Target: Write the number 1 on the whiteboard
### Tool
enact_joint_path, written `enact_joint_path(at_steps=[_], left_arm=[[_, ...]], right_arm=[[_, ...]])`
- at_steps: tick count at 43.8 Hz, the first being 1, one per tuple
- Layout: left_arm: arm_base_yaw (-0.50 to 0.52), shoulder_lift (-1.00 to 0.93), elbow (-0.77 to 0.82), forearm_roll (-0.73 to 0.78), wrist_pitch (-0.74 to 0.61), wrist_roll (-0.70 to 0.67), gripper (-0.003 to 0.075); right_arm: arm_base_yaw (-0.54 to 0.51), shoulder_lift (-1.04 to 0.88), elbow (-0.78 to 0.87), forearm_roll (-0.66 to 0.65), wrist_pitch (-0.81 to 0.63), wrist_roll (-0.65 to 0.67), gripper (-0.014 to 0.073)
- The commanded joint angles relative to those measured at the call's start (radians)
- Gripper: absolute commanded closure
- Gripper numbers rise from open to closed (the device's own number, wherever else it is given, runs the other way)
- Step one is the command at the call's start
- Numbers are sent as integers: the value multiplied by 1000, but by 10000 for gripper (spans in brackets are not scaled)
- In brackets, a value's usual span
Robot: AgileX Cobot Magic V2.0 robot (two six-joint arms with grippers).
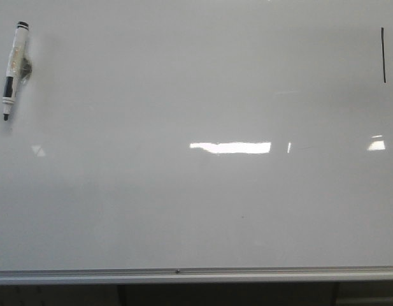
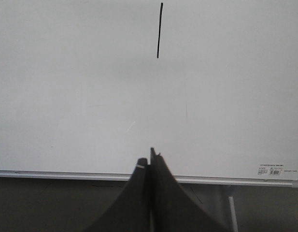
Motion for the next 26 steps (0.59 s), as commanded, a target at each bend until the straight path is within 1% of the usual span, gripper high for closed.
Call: enact_joint_path(at_steps=[1, 4, 8, 11, 16, 18, 19, 20, 22, 24, 26], left_arm=[[117, -81, 81, -58, -223, -3, 741], [189, -144, 152, -87, -290, -3, 740], [243, -209, 218, -85, -336, -3, 740], [268, -253, 258, -68, -350, -3, 741], [275, -297, 326, -79, -384, 10, 740], [275, -309, 356, -135, -416, 85, 740], [275, -313, 370, -176, -434, 175, 740], [275, -319, 385, -222, -455, 226, 740], [275, -323, 420, -319, -508, 396, 740], [275, -328, 451, -382, -549, 457, 741], [275, -336, 474, -384, -572, 461, 741]], right_arm=[[-5, 3, -23, -8, -70, -6, 662], [-5, 3, -23, -8, -70, -6, 662], [-5, 3, -23, -8, -70, -6, 662], [-5, 3, -23, -8, -70, -6, 662], [-5, 3, -23, -8, -70, -6, 662], [-5, 3, -23, -8, -70, -6, 662], [-5, 3, -23, -8, -70, -6, 662], [-5, 3, -23, -8, -70, -6, 662], [-5, 3, -23, -8, -70, -6, 662], [-5, 3, -23, -8, -70, -6, 662], [-5, 3, -23, -8, -70, -6, 662]])
